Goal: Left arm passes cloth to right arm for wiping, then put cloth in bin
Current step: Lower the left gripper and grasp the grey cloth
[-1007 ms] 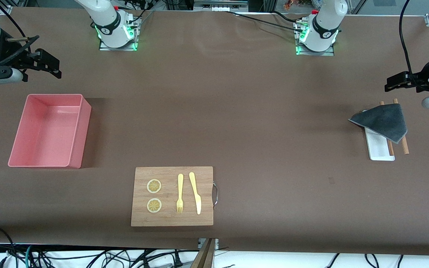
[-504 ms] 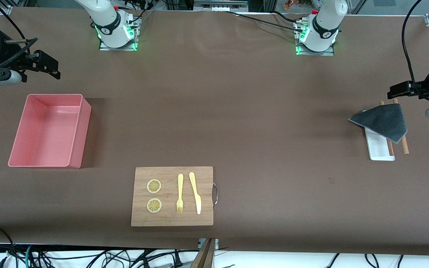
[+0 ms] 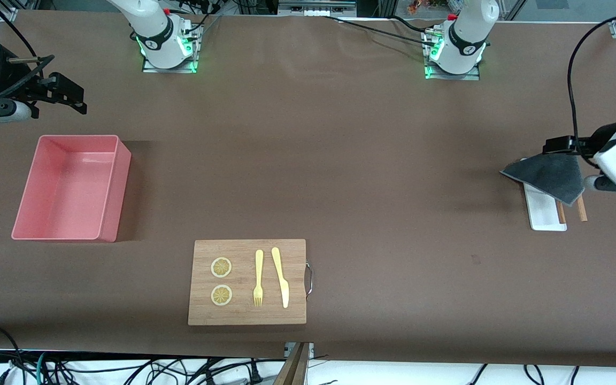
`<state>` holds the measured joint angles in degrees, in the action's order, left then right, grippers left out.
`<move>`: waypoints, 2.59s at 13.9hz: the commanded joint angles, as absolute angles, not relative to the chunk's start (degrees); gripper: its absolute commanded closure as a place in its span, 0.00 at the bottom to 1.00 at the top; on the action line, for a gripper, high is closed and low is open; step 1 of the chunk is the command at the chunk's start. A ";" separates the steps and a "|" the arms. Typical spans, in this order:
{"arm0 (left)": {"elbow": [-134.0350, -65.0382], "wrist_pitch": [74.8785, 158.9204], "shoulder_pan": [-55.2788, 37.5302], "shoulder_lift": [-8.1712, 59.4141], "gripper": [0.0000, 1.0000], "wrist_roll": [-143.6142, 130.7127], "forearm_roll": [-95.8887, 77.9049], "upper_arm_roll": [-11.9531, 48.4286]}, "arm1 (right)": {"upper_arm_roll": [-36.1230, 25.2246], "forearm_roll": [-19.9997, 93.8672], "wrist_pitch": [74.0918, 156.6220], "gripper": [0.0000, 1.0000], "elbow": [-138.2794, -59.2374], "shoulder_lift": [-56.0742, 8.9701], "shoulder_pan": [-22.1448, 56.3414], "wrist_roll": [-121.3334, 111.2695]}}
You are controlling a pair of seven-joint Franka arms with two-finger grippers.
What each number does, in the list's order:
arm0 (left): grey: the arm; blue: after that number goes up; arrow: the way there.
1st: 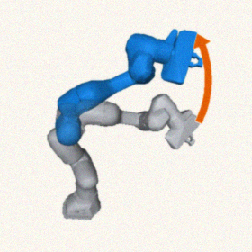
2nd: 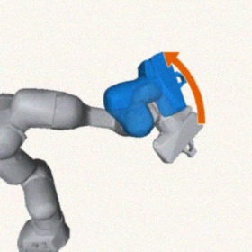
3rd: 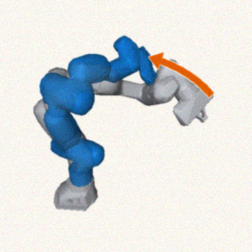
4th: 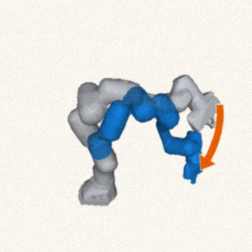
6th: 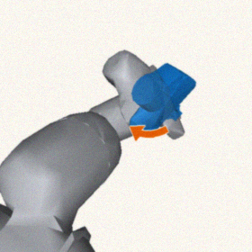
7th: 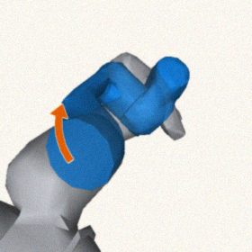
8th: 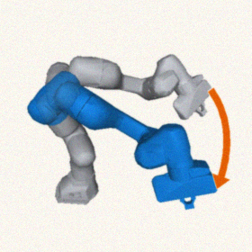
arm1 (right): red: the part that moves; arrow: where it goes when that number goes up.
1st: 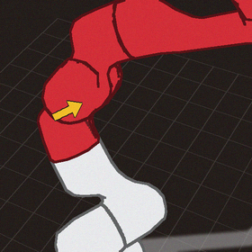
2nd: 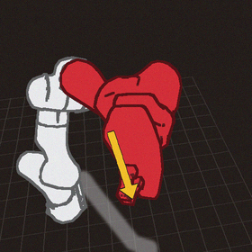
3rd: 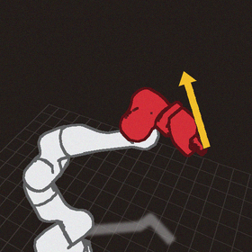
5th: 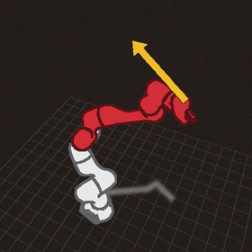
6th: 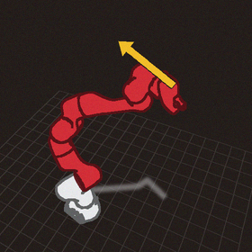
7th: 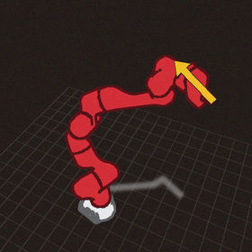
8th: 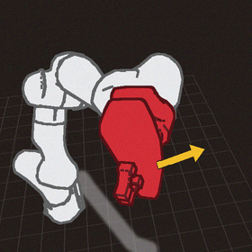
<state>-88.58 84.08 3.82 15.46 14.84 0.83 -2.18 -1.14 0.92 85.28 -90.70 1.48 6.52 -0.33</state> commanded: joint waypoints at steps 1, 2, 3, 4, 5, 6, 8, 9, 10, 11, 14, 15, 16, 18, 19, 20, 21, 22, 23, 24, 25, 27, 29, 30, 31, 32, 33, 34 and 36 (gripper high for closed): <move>-86.48 86.65 4.83 21.08 0.00 23.27 1.14 -2.20 | -0.88 1.58 84.02 0.00 -89.21 1.05 5.89 -0.62; -86.48 87.79 5.10 22.66 0.00 25.90 1.84 -2.28 | -0.88 1.58 84.02 0.00 -89.21 1.05 5.80 -0.62; -86.48 88.76 5.01 24.24 0.00 29.49 4.37 -2.29 | -0.88 1.58 84.02 0.00 -89.21 1.05 5.80 -0.62; -86.48 89.73 5.01 26.08 0.00 33.88 8.48 -2.20 | -0.88 1.58 84.02 0.00 -89.21 1.05 5.80 -0.62; -86.48 90.69 4.92 27.93 0.00 38.28 13.05 -2.20 | -0.88 1.58 84.02 0.00 -89.21 1.05 5.80 -0.62; -86.48 91.05 4.57 29.86 0.00 40.84 17.01 -2.20 | -0.88 1.58 84.02 0.00 -89.21 1.05 5.80 -0.62; -86.48 91.23 4.40 32.77 0.00 44.45 22.66 -2.11 | -0.88 1.58 84.02 0.00 -89.21 1.05 5.80 -0.70; -86.48 92.10 4.31 34.09 0.01 47.69 23.63 -2.02 | -0.88 1.58 84.02 0.00 -89.21 1.05 5.80 -0.79; -86.48 93.24 4.05 35.41 0.01 51.55 23.90 -2.02 | -0.88 1.50 84.02 0.00 -89.21 1.05 5.80 -0.62; -86.48 93.69 4.13 36.12 0.05 54.03 23.91 -2.02 | -0.88 1.58 84.02 0.00 -89.21 1.05 5.80 -0.62; -86.48 94.48 4.13 37.26 0.07 58.62 25.39 -2.02 | -0.88 1.58 84.02 0.00 -89.21 1.05 5.80 -0.53; -86.48 95.09 4.13 37.35 0.07 58.71 26.97 -2.02 | -0.88 1.58 84.02 0.00 -89.21 1.05 5.80 -0.53; -86.48 95.18 4.04 37.61 0.07 58.71 28.29 -2.02 | -0.88 1.58 84.02 0.00 -89.21 1.05 5.80 -0.53; -86.57 95.19 4.13 37.70 0.07 58.71 28.48 -2.02 | -0.88 1.58 84.02 0.00 -89.21 1.05 5.80 -0.53; -86.49 95.36 4.65 38.14 0.07 58.71 28.48 -2.02 | -0.88 1.58 84.02 0.00 -89.21 1.05 5.80 -0.53; -86.57 96.06 5.01 38.41 0.07 58.71 28.48 -2.02 | -0.88 1.58 84.11 0.00 -89.21 1.05 5.80 -0.53; -86.83 96.24 5.01 38.50 0.08 58.71 28.48 -2.11 | -0.88 1.58 84.02 0.00 -89.21 1.05 5.80 -0.44; -86.84 96.24 5.36 38.50 0.09 58.80 28.56 -2.20 | -0.88 1.58 84.02 0.00 -89.21 1.05 5.80 -0.44; -86.84 96.15 5.36 38.50 0.09 58.80 28.56 -2.28 | -0.88 1.58 84.11 0.00 -89.21 0.97 5.80 -0.44; -86.84 96.15 5.36 38.50 0.10 58.89 28.56 -2.29 | -0.88 1.58 84.11 0.00 -89.21 0.97 5.80 -0.44; -86.84 96.24 5.36 38.50 0.18 58.80 28.56 -2.29 | -0.88 1.58 84.02 0.00 -89.21 0.97 5.80 -0.44; -86.84 96.15 5.45 38.58 0.31 58.80 28.56 -2.29 | -0.88 1.58 84.02 0.00 -89.21 1.05 5.80 -0.44; -87.10 96.06 5.45 38.58 0.47 58.80 28.48 -2.29 | -0.88 1.58 84.11 0.00 -89.21 0.97 5.80 -0.44; -87.27 96.06 5.88 38.58 0.53 58.71 28.39 -2.29 | -0.88 1.58 84.11 0.00 -89.21 0.97 5.80 -0.44; -87.45 96.06 6.50 38.58 0.60 58.62 28.39 -2.29 | -0.88 1.58 84.11 0.00 -89.21 0.97 5.80 -0.35; -87.36 95.98 6.68 38.58 0.70 58.80 28.39 -2.29 | -0.88 1.58 84.11 0.00 -89.21 0.97 5.80 -0.35; -87.10 95.80 6.77 38.50 0.86 58.71 28.39 -2.29 | -0.88 1.58 84.11 0.00 -89.21 0.97 5.80 -0.35; -86.84 95.71 6.77 38.41 0.97 58.71 28.39 -2.29 | -0.88 1.58 84.11 0.00 -89.21 0.97 5.80 -0.35; -86.57 95.01 6.77 37.88 1.00 58.54 27.95 -2.20 | -0.88 1.49 84.11 0.00 -89.21 0.97 5.80 -0.35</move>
